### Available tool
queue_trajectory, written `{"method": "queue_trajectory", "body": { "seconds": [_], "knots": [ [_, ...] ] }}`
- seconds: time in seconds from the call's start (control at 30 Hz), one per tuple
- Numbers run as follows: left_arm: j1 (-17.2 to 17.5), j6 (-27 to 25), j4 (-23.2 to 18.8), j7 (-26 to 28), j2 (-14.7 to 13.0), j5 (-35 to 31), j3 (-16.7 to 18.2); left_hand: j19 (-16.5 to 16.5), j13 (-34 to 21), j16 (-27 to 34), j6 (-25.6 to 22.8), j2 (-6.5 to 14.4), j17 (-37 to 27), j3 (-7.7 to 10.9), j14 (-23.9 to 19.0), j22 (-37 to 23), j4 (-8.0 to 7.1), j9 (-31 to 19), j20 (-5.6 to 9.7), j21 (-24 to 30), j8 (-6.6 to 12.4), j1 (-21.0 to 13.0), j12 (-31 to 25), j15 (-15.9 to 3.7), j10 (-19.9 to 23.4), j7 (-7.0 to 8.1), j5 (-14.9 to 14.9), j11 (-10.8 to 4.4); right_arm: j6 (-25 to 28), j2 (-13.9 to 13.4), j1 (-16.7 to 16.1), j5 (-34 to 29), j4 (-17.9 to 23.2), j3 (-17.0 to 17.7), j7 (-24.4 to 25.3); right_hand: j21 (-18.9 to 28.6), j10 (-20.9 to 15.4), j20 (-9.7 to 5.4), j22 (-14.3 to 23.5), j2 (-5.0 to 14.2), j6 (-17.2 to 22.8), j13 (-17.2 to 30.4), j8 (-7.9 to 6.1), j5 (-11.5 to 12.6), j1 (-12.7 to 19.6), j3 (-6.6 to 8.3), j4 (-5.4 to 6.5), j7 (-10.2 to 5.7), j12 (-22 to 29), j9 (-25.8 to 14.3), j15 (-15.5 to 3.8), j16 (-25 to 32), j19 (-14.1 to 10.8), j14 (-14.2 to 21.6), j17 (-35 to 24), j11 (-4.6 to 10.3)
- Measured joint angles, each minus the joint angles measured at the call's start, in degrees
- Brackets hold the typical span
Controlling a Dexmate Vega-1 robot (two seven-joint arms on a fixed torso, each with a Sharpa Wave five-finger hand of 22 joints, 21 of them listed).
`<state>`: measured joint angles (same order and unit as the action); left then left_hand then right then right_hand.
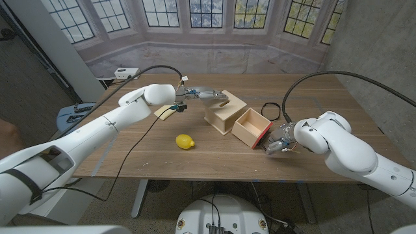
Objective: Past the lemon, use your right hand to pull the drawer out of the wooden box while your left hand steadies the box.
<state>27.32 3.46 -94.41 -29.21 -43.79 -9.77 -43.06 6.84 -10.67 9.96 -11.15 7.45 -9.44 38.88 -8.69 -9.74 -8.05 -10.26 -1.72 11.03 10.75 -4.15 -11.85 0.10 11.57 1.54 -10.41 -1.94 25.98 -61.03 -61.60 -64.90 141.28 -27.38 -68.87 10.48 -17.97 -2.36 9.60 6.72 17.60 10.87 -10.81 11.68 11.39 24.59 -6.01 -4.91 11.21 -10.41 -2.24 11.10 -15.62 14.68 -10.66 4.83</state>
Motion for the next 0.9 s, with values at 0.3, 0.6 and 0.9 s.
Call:
{"method": "queue_trajectory", "body": {
  "seconds": [0.3,0.6,0.9],
  "knots": [
    [0.57,-0.06,-0.9,0.34,-0.33,-0.12,0.2,-0.01,0.0,0.01,0.0,0.0,0.0,0.0,0.01,0.0,0.0,0.0,-0.01,-0.17,0.0,0.0,0.0,0.0,0.0,0.0,0.0,0.0,-0.5,-0.11,-0.12,-0.31,1.33,0.89,-0.87,0.0,0.0,0.0,0.0,-0.22,0.0,0.01,0.0,0.0,-0.22,0.24,0.25,0.0,0.0,0.0,0.0,0.0,0.0,0.0,0.0,0.0],
    [1.43,-0.17,-2.05,0.95,-0.8,-0.14,0.54,-0.01,0.0,0.22,0.0,0.0,-0.06,0.24,0.0,0.0,0.24,0.0,-0.01,0.07,0.0,0.0,0.0,0.0,0.0,0.0,0.0,0.0,-1.23,-0.32,-0.12,-0.53,2.82,1.98,-2.01,0.0,-0.21,0.0,0.0,-0.22,0.0,0.02,0.0,0.0,-0.22,0.24,0.25,0.0,0.0,0.0,0.0,0.0,0.0,0.0,0.0,0.22],
    [2.33,-0.36,-3.08,1.64,-1.24,-0.15,1.07,0.0,0.0,0.24,0.0,0.01,-0.08,0.24,0.0,0.0,0.24,0.0,-0.01,0.07,0.0,0.0,0.0,0.0,0.0,0.0,0.0,0.0,-1.91,-0.6,-0.38,-0.77,4.13,3.14,-3.03,0.0,-0.41,0.0,0.0,-0.1,0.0,0.02,0.0,0.0,-0.34,0.24,0.24,0.0,0.0,0.0,-0.2,0.0,0.0,0.2,0.0,0.01]
  ]
}}
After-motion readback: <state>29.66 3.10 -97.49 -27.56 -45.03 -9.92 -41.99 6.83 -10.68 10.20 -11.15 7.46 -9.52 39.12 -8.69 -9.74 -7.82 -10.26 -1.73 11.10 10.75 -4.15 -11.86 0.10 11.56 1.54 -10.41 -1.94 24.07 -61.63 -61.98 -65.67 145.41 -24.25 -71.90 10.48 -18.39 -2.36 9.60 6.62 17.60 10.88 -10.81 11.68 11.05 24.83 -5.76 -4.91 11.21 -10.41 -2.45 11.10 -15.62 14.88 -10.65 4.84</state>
